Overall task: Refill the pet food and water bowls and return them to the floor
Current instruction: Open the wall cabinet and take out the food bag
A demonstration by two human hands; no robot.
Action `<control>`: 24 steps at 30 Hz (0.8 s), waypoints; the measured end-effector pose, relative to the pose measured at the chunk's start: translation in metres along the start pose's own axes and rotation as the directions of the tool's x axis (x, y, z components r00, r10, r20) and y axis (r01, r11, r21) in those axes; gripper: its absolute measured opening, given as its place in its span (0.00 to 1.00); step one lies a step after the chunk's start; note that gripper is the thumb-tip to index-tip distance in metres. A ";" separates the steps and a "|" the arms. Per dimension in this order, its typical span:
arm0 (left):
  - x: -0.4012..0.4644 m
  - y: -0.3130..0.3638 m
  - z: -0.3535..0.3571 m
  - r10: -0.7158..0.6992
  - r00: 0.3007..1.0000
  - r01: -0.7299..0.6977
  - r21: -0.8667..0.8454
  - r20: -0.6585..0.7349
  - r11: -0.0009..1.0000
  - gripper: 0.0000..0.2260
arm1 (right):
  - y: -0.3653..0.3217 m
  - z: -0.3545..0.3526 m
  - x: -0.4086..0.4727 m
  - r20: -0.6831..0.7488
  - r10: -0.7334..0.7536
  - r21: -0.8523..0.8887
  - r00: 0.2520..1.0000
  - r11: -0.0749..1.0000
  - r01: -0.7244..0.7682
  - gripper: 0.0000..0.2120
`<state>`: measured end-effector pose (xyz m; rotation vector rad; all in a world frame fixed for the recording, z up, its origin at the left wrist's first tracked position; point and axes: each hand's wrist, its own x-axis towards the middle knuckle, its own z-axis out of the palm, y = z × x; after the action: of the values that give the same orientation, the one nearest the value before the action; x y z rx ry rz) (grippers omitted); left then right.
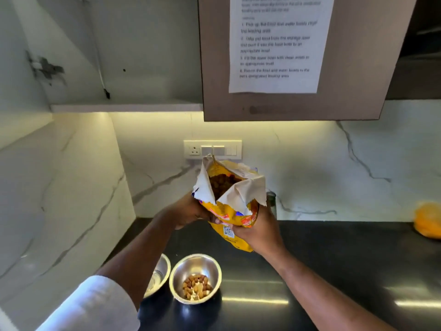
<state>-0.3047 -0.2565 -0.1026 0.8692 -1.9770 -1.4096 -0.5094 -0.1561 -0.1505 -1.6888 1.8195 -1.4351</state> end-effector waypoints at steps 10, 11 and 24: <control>0.062 -0.114 0.028 -0.201 0.979 0.205 0.101 -0.043 0.974 0.25 | 0.106 0.045 -0.005 0.091 0.203 -0.016 0.975 0.979 -0.202 0.47; 0.068 -0.125 0.029 -0.219 0.974 0.225 0.128 -0.061 0.966 0.24 | 0.112 0.049 -0.005 0.110 0.213 -0.007 0.971 0.977 -0.213 0.47; 0.114 -0.226 0.028 -0.321 0.947 0.320 0.144 -0.019 0.936 0.32 | 0.181 0.108 0.007 0.190 0.427 0.067 0.884 0.893 -0.446 0.40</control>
<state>-0.3557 -0.3816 -0.3188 1.3052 -2.0285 -1.4522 -0.5384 -0.2432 -0.3398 -1.1999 1.8363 -1.1348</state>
